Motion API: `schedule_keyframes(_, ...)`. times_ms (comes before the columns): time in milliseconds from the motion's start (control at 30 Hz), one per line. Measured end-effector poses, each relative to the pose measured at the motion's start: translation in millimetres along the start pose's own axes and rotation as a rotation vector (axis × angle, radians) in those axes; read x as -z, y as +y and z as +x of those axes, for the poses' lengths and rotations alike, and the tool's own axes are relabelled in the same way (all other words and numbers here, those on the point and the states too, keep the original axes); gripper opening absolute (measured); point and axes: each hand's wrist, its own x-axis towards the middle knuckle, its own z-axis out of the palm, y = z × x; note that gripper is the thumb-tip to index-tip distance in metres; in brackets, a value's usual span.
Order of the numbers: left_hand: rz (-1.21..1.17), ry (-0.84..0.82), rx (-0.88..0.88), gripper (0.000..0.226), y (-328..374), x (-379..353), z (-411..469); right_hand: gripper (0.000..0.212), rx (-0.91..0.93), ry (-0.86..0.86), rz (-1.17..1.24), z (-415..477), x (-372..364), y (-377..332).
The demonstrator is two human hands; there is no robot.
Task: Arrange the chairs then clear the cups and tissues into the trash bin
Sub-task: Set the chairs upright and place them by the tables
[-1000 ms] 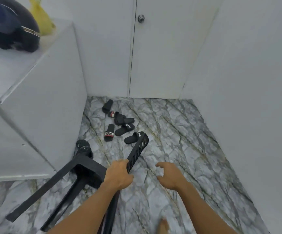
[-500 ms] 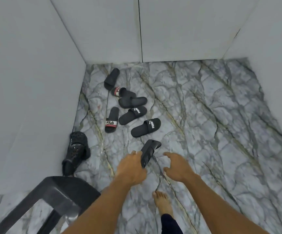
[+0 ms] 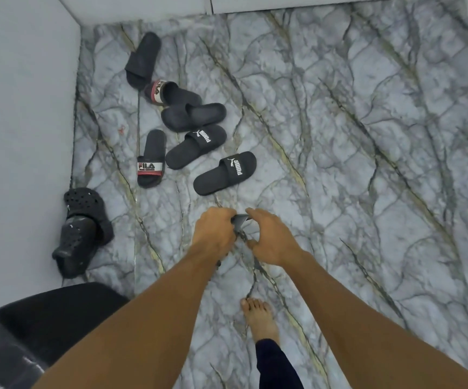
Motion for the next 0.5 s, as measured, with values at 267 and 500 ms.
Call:
schedule_keyframes(267, -0.106, 0.223, 0.012, 0.014, -3.8, 65.2, -92.7, 0.068, 0.128, -0.032, -0.072, -26.4, 11.9, -50.7)
schedule_keyframes(500, -0.214, 0.410, 0.012, 0.013, -19.2, 131.4, -256.5, 0.051, 0.359, 0.012, -0.137, -121.4, 8.4, -131.6)
